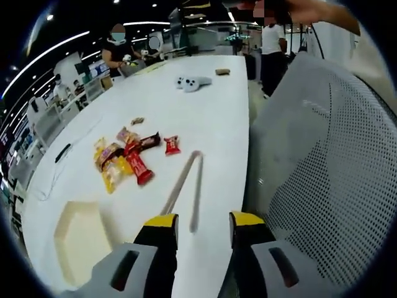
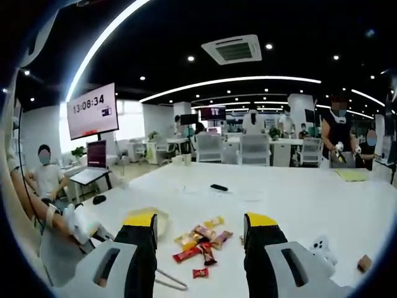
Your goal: Place the target food into the container with the food tongs after gripping and lifting it, then release it inside without dropping or visibly crushing the food.
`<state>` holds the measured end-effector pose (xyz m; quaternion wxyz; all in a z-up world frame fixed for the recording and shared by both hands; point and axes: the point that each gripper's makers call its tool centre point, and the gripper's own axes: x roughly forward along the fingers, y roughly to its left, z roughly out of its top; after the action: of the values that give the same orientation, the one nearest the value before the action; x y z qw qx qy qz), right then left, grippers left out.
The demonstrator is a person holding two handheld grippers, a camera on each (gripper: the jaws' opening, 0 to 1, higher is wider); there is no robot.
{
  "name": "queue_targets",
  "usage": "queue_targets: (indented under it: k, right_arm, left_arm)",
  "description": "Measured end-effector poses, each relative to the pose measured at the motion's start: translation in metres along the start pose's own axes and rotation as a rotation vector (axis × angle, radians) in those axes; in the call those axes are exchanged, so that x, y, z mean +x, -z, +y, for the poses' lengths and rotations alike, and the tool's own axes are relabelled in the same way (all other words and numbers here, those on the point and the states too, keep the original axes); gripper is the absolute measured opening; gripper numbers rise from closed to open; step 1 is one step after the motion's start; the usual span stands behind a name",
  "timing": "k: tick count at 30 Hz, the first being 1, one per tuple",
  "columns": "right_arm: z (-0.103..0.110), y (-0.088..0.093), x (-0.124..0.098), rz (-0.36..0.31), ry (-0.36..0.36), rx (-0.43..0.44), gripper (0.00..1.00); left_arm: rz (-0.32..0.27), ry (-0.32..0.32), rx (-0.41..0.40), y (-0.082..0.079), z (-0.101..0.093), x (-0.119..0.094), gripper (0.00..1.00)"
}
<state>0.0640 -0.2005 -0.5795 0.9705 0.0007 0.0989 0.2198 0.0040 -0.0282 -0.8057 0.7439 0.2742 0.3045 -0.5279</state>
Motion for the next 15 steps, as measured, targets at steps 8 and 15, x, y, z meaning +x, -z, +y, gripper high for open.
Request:
queue_targets:
  k: [8,15]
  right_arm:
    - [0.001,0.0,0.0,0.006,-0.004,-0.007,0.57]
    - [0.005,0.003,0.0,0.016,-0.008,-0.007,0.57]
  left_arm:
    - [0.043,0.022,0.015,0.011,-0.003,0.013,0.31]
    - [0.062,0.024,0.003,0.017,-0.002,0.02,0.3]
